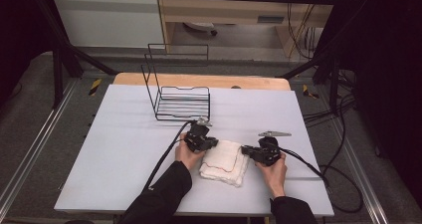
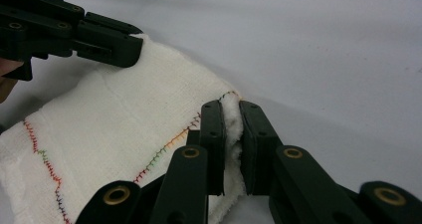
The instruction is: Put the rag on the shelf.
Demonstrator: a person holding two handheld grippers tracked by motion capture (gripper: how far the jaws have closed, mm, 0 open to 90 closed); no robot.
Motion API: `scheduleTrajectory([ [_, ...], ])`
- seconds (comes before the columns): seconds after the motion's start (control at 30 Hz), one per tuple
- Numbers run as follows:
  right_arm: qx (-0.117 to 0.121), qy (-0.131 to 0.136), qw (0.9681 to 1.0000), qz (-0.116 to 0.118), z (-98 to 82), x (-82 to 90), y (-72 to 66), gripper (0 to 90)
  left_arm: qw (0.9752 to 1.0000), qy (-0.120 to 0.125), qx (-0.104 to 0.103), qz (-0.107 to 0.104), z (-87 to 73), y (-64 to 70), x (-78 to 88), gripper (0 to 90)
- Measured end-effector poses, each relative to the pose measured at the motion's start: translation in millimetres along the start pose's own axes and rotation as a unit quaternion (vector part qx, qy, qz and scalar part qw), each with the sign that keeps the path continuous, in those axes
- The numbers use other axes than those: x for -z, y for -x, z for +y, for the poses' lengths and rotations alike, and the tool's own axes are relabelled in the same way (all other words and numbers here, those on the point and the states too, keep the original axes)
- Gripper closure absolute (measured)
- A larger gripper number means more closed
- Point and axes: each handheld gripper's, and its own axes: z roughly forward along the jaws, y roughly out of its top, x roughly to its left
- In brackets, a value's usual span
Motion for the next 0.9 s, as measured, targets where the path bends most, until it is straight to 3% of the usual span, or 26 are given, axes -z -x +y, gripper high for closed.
scheduleTrajectory([
  [0.13, 0.004, 0.008, 1.0, 0.0, 1.0, 3.2, -1.8, 81.9, 1.0, 0.006, -0.002, 0.0, 0.4, 1.4, 5.4, 82.6],
  [0.33, 0.012, 0.038, 0.9991, 0.014, 3.6, 13.5, -7.6, 81.9, 0.9992, 0.039, 0.001, -0.01, 0.5, 3.1, 23.6, 82.7],
  [0.9, 0.054, 0.085, 0.9946, 0.021, 9.2, 36.2, -30.7, 82.1, 0.9959, 0.085, -0.024, -0.018, -3.6, 16.5, 63.8, 82.8],
])
